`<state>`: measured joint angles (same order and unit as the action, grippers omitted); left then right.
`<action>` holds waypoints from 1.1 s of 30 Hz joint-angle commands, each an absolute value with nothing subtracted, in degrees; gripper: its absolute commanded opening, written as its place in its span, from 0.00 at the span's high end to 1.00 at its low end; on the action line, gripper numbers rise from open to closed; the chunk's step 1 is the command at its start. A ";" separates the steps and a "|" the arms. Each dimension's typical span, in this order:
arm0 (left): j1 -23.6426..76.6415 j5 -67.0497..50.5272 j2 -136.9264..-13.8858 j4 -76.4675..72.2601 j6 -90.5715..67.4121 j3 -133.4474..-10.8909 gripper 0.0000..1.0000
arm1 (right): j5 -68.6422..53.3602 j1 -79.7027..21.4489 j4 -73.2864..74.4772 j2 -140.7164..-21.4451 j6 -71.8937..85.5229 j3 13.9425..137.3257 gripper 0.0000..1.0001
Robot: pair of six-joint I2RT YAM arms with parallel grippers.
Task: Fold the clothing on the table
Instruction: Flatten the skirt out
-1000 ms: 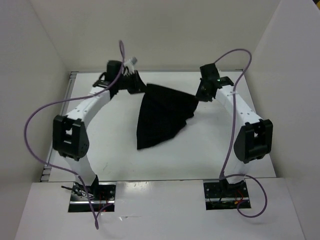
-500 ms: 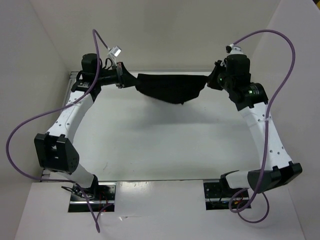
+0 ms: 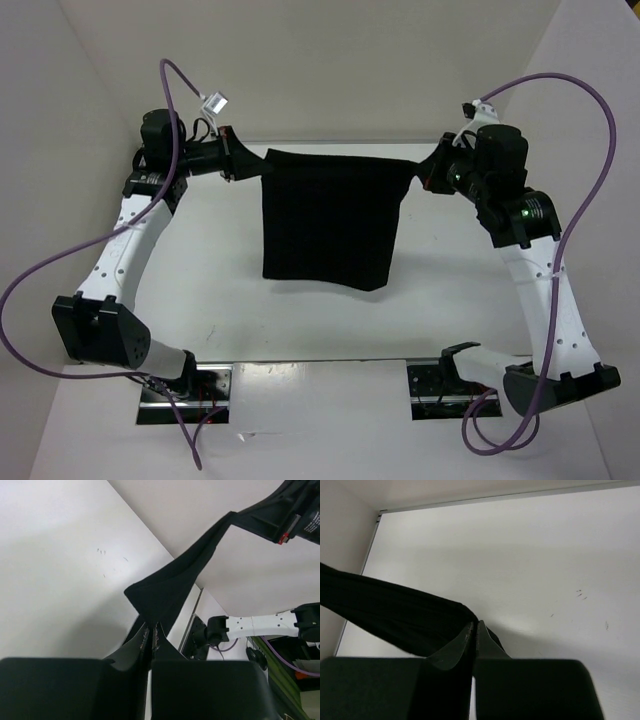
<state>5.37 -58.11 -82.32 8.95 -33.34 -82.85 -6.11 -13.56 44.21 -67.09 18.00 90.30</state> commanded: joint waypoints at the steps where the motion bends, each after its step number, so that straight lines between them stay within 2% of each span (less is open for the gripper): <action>1: 3.70 -55.97 -80.77 9.58 -32.17 -82.88 1.00 | 0.98 -10.38 43.50 -67.49 18.29 90.43 1.00; 2: 3.69 -57.90 -80.77 8.97 -32.86 -82.88 1.00 | -5.12 -9.68 43.51 -67.50 17.50 90.44 1.00; 5: 3.69 -61.44 -78.59 7.92 -32.87 -81.92 1.00 | -12.55 -10.19 43.51 -64.96 15.56 90.44 1.00; 15: 3.69 -62.05 -56.37 6.51 -40.59 -71.65 1.00 | -19.42 -12.83 51.32 -53.88 14.32 87.89 1.00; 21: 4.21 -58.80 -49.22 5.89 -45.26 -68.73 1.00 | -21.88 -12.83 55.54 -50.36 15.46 88.42 1.00; 28: 4.22 -52.83 -58.60 6.42 -41.41 -63.64 1.00 | -18.81 -12.83 47.39 -58.78 18.28 78.85 1.00; 33: 5.97 -45.46 -78.37 5.11 -34.12 -65.46 1.00 | -16.70 -12.83 37.12 -72.64 17.76 74.71 1.00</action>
<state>5.26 -51.70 -70.81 6.11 -39.40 -64.77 -20.38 -12.97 45.30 -66.11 17.93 76.42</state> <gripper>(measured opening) 0.010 0.007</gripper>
